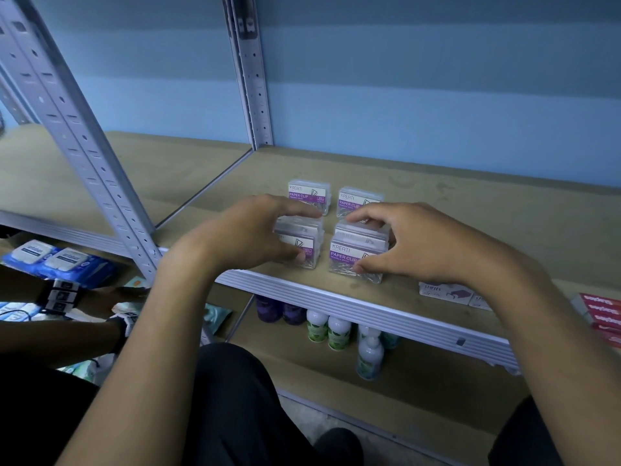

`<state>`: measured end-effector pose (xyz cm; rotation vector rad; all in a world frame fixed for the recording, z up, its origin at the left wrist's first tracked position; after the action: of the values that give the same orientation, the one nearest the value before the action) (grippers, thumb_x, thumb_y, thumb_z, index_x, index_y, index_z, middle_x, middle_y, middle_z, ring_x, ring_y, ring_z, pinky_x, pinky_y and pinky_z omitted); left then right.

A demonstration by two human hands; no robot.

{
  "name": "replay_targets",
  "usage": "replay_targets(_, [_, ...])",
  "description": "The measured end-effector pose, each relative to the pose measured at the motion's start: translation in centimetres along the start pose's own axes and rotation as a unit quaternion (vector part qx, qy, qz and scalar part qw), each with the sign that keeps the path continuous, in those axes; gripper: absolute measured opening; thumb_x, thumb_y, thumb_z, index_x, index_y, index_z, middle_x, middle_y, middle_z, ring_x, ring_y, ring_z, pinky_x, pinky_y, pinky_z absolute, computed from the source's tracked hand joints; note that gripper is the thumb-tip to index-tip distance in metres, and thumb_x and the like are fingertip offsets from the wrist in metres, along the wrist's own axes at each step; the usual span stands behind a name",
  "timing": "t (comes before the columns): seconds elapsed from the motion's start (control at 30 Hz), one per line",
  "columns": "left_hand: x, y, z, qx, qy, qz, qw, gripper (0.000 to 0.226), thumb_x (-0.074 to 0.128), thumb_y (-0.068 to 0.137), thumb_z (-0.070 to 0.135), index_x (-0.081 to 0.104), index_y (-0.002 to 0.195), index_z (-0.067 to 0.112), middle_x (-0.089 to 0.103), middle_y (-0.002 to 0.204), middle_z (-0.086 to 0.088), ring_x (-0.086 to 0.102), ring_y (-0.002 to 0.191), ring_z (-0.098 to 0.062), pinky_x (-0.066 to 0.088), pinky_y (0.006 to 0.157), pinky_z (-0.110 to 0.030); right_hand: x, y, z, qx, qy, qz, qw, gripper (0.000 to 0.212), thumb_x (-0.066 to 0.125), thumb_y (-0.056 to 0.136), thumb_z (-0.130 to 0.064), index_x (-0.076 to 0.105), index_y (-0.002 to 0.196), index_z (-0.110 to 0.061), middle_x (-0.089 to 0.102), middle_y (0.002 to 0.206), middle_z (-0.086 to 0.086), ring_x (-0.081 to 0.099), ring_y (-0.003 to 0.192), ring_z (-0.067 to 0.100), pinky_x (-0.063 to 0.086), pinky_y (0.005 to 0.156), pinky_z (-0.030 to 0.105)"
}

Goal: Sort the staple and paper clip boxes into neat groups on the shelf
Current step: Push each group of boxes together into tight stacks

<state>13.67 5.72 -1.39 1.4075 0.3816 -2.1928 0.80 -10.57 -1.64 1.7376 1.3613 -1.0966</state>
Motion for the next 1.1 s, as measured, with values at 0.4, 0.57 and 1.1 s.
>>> replay_targets(0.4, [0.6, 0.4, 0.3, 0.029, -0.001, 0.004, 1.0, 0.063, 0.08, 0.08, 0.029, 0.055, 0.136, 0.043, 0.052, 0.144, 0.015, 0.046, 0.133, -0.006, 0.036, 0.11, -0.027, 0.0, 0.0, -0.4, 0.001, 0.0, 0.015, 1.0, 0.07, 0.083, 0.075, -0.046, 0.055, 0.139, -0.045, 0.064, 0.125, -0.007, 0.05, 0.081, -0.001, 0.036, 0.067, 0.015])
replay_targets(0.57, [0.6, 0.5, 0.3, 0.031, 0.003, 0.006, 1.0, 0.061, 0.079, 0.081, 0.028, 0.055, 0.136, 0.043, 0.052, 0.145, 0.014, 0.045, 0.135, -0.007, 0.034, 0.108, -0.023, 0.1, -0.1, -0.5, 0.005, -0.001, 0.018, 1.0, 0.072, 0.083, 0.075, -0.047, 0.054, 0.14, -0.044, 0.062, 0.134, -0.005, 0.051, 0.097, 0.005, 0.036, 0.081, 0.021])
replay_targets(1.1, [-1.4, 0.8, 0.8, 0.048, -0.06, 0.149, 0.986, 0.046, 0.065, 0.085, 0.055, 0.064, 0.127, 0.037, 0.063, 0.129, 0.021, 0.053, 0.118, 0.004, 0.046, 0.103, -0.027, -2.1, 0.5, 0.5, -0.011, 0.066, 0.134, 0.989, 0.04, 0.071, 0.081, -0.06, 0.068, 0.118, -0.044, 0.069, 0.108, -0.022, 0.062, 0.087, -0.009, 0.045, 0.077, 0.016])
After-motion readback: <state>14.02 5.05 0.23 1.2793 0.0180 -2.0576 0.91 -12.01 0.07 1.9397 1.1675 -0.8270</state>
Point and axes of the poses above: each hand's wrist, its own y-axis towards the middle knuckle, its own x-axis out of the palm, z = x × y, the point moved 5 cm from there along y, towards the middle knuckle
